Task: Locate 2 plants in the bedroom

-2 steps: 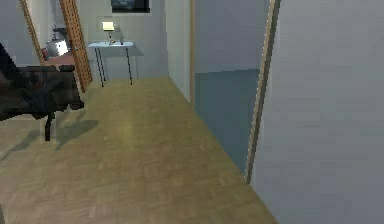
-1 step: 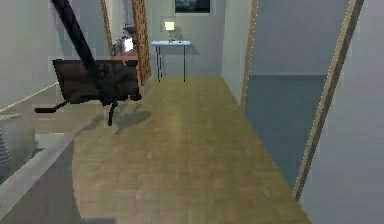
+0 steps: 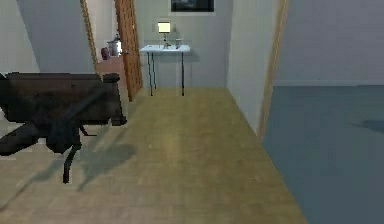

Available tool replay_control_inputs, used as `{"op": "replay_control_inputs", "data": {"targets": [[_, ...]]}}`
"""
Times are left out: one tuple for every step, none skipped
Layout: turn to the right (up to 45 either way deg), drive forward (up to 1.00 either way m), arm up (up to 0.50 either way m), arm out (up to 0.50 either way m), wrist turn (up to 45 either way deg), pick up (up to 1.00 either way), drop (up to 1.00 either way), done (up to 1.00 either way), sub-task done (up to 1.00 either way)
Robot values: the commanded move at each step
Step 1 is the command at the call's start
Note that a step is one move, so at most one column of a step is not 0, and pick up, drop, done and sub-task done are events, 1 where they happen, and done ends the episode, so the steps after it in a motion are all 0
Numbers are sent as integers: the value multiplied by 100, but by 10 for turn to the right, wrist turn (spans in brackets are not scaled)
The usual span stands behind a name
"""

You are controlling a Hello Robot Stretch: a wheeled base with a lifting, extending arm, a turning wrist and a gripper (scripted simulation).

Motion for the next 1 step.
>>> {"op": "replay_control_inputs", "data": {"targets": [[0,50,0,0,0,0,0,0,0]]}}
